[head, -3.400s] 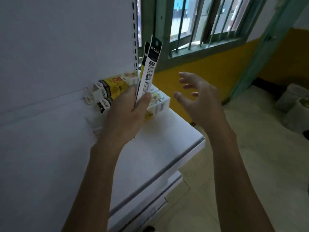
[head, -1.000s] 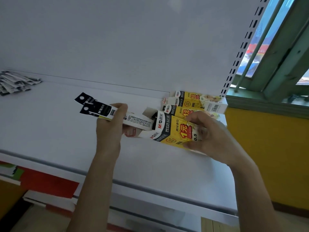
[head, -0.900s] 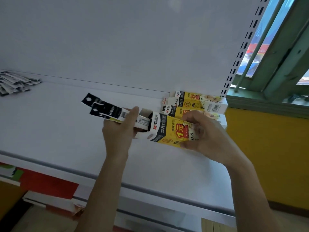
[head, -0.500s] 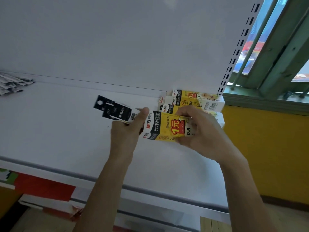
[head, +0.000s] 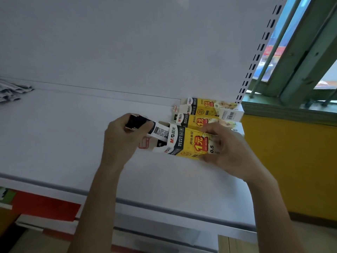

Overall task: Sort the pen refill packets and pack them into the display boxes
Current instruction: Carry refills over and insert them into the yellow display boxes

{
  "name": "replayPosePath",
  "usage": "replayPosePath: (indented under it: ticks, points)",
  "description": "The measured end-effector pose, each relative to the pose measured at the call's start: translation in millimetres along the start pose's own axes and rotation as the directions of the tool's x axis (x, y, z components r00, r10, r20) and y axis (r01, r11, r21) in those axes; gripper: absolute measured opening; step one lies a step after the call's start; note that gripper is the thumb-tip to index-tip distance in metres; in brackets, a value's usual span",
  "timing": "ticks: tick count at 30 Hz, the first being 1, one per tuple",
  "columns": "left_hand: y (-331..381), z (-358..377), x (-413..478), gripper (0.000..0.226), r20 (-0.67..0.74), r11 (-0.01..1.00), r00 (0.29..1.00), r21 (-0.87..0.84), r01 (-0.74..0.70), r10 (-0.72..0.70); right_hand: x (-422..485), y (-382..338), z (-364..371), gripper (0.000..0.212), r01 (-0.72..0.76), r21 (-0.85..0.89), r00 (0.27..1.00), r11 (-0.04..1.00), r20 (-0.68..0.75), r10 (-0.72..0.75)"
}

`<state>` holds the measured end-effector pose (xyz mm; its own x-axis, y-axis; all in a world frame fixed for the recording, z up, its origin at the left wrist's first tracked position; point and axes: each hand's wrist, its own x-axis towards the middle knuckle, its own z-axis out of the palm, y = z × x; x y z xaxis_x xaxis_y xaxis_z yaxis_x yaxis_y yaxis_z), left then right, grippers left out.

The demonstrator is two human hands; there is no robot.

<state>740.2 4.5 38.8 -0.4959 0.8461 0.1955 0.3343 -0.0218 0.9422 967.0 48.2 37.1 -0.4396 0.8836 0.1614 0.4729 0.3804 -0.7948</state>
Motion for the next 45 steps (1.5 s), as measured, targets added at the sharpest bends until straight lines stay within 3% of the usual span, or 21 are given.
replayPosePath:
  ticks: [2,5,7,10,14,17,22,26,28,30,31,33,35,38,41,45]
  points:
    - [-0.2,3.4,-2.3,0.008,0.059,0.997,0.997,0.056,-0.044,0.041,1.6,-2.4,1.2,0.057,0.008,0.002,1.0,1.0,-0.007,-0.008]
    - [-0.2,15.0,-8.0,0.01,0.266,0.985,0.959,0.12,-0.127,0.092,5.4,-6.7,2.4,0.054,0.033,-0.097,0.999,0.995,-0.007,-0.034]
    - [-3.0,21.6,-6.1,0.005,0.354,0.971,0.933,0.194,-0.141,0.065,6.8,-7.1,3.4,0.053,0.041,-0.144,0.999,0.989,-0.014,-0.043]
    - [-2.7,19.2,-1.5,0.023,0.332,0.996,0.943,0.088,-0.013,-0.017,4.5,-4.2,2.9,0.055,-0.011,-0.009,1.0,1.0,-0.012,0.011]
    - [-1.2,17.3,-1.6,0.021,0.221,0.978,0.966,-0.131,0.164,-0.133,2.6,-0.8,1.2,0.056,-0.05,0.039,0.998,0.998,-0.022,0.051]
    - [-0.3,18.8,-3.0,0.009,0.227,0.982,0.969,-0.134,0.13,-0.097,0.9,0.3,0.2,0.056,-0.051,0.045,0.998,0.998,-0.018,0.052]
    - [-3.3,32.8,-5.3,0.026,0.403,0.995,0.91,0.043,0.088,-0.097,-0.9,-1.3,0.8,0.055,-0.045,-0.09,0.999,0.995,0.016,0.047]
    - [-13.0,43.1,-12.2,0.026,0.47,0.968,0.858,-0.024,0.248,-0.208,1.5,-0.8,-4.4,0.055,-0.094,-0.14,0.993,0.986,0.057,0.103]
    - [-13.2,42.0,-13.1,0.023,0.419,0.959,0.885,-0.095,0.266,-0.204,5.8,2.5,-3.8,0.055,-0.124,-0.131,0.988,0.984,0.073,0.134]
    - [-14.6,40.3,-12.3,0.019,0.312,0.982,0.936,-0.043,0.186,-0.163,11.0,9.7,0.0,0.058,-0.143,-0.153,0.987,0.978,0.05,0.152]
    - [-16.0,38.2,-12.3,0.019,0.227,0.99,0.966,0.093,0.104,-0.122,13.4,13.6,2.4,0.059,-0.131,-0.208,0.99,0.969,0.031,0.141]
    - [-20.9,29.0,-13.2,0.037,0.079,0.892,0.997,0.45,-0.037,0.001,16.1,16.0,6.0,0.061,-0.088,-0.336,0.995,0.938,0.005,0.096]
    - [-27.2,13.2,-16.4,0.045,0.054,0.802,0.998,0.594,-0.054,0.028,20.4,5.4,11.5,0.063,-0.007,-0.363,1.0,0.932,-0.014,0.002]
    - [-39.0,-23.8,-29.7,0.048,0.003,0.745,1.0,0.667,0.018,-0.026,34.2,-37.8,43.5,0.062,0.271,-0.302,0.962,0.914,0.056,-0.267]
    - [-41.0,-76.0,-59.7,0.049,-0.192,0.711,0.981,0.691,0.134,0.002,43.8,-88.2,111.2,0.06,0.512,-0.154,0.857,0.845,0.157,-0.49]
    - [-42.5,-152.8,-105.6,0.051,-0.438,0.657,0.899,0.684,0.317,0.023,37.1,-145.1,213.5,0.057,0.67,0.115,0.705,0.733,0.211,-0.677]
